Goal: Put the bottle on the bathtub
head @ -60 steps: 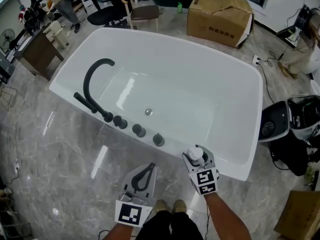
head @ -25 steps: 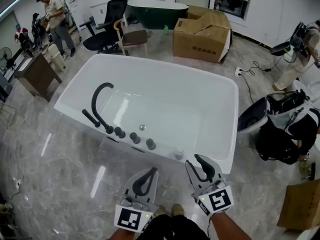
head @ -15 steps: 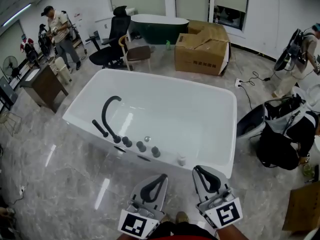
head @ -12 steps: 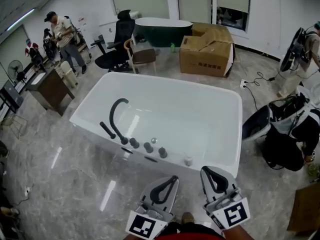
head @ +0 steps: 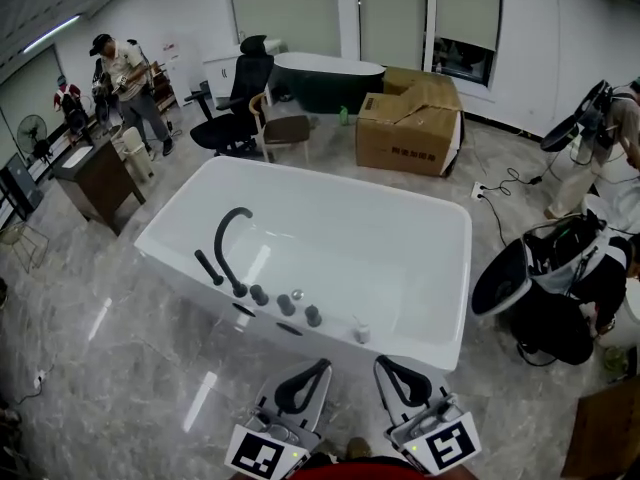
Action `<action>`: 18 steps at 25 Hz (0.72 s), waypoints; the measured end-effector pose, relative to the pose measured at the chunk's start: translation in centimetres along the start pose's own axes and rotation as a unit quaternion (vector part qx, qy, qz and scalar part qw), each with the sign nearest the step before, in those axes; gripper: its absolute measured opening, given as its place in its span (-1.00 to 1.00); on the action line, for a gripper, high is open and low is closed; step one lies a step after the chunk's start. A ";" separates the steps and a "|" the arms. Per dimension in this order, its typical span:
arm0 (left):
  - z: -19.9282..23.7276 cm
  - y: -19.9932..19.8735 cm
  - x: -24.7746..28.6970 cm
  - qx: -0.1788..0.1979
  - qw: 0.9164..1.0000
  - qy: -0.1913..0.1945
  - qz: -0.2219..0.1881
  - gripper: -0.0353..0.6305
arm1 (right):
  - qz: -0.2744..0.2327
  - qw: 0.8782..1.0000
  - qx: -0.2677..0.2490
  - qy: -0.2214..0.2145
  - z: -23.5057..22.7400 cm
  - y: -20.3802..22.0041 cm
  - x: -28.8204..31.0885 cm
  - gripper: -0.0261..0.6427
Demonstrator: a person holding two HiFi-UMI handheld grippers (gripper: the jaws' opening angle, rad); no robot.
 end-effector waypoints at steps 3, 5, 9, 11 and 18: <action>0.1 -0.2 -0.4 0.000 1.000 -0.007 -0.001 -0.85 | -0.005 1.000 -0.002 -0.003 0.1 0.0 -0.2 -0.91; 0.1 -0.3 -0.7 -0.001 1.000 -0.011 -0.002 -0.85 | -0.005 1.000 0.000 -0.006 0.3 -0.1 -0.3 -0.91; 0.1 -0.4 -0.8 -0.001 1.000 -0.016 -0.003 -0.85 | 0.000 1.000 0.004 -0.017 0.7 0.0 -0.4 -0.91; 0.1 -0.5 -0.8 0.000 1.000 -0.018 -0.006 -0.85 | 0.001 1.000 0.005 -0.017 0.7 0.2 -0.5 -0.91; 0.1 -1.8 -0.8 0.004 0.999 -0.024 -0.035 -0.85 | 0.011 1.000 0.004 -0.014 0.5 0.7 -0.8 -0.91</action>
Point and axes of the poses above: the fingertips, and each gripper's own axes: x forward along the fingers, z to its left, y out of its underside, the point moved 3 cm from there along -x, backward along the fingers, and after that the axes turned 13 degrees about -x, right-handed, at the moved point
